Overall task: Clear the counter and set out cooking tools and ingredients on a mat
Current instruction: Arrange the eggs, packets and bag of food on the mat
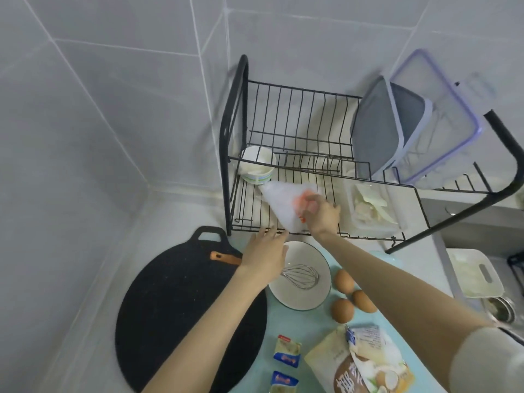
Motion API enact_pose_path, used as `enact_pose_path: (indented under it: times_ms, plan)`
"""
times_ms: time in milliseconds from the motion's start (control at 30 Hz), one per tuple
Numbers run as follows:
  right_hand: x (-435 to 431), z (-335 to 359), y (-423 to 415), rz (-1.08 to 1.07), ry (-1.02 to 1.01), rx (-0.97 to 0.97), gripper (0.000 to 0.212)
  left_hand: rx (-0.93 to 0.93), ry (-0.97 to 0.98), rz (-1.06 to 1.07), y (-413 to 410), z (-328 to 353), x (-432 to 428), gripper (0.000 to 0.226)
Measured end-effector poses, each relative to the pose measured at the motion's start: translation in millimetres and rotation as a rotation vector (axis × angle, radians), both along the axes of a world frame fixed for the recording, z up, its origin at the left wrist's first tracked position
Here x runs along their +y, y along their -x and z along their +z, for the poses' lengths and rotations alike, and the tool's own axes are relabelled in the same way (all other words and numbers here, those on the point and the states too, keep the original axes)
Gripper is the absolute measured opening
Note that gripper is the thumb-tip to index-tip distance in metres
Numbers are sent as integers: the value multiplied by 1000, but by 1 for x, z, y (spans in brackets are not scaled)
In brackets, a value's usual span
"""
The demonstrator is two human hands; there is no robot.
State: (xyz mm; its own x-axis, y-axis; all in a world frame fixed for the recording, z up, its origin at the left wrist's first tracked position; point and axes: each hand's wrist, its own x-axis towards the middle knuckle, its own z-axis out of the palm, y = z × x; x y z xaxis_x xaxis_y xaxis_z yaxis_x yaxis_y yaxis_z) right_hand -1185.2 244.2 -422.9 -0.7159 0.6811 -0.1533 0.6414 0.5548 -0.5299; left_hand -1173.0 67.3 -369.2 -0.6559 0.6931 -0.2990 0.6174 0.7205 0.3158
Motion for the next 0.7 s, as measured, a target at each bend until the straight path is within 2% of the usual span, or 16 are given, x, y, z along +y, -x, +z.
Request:
enact_pose_path:
  times_ms: [100,267,467,567,700]
  plan:
    - [-4,5,1,-14,143,114,43,17,-2,10,-2,-4,0,46]
    - [-2,22,-2,-79,309,238,26,0,25,15,-5,-9,0,49]
    - [4,51,-22,-86,295,378,35,-45,70,20,-6,-1,4,50]
    - [7,67,-44,-37,375,463,39,-41,4,59,-13,7,5,52]
    - [13,79,-78,-17,379,501,39,-41,-153,143,-29,24,7,55]
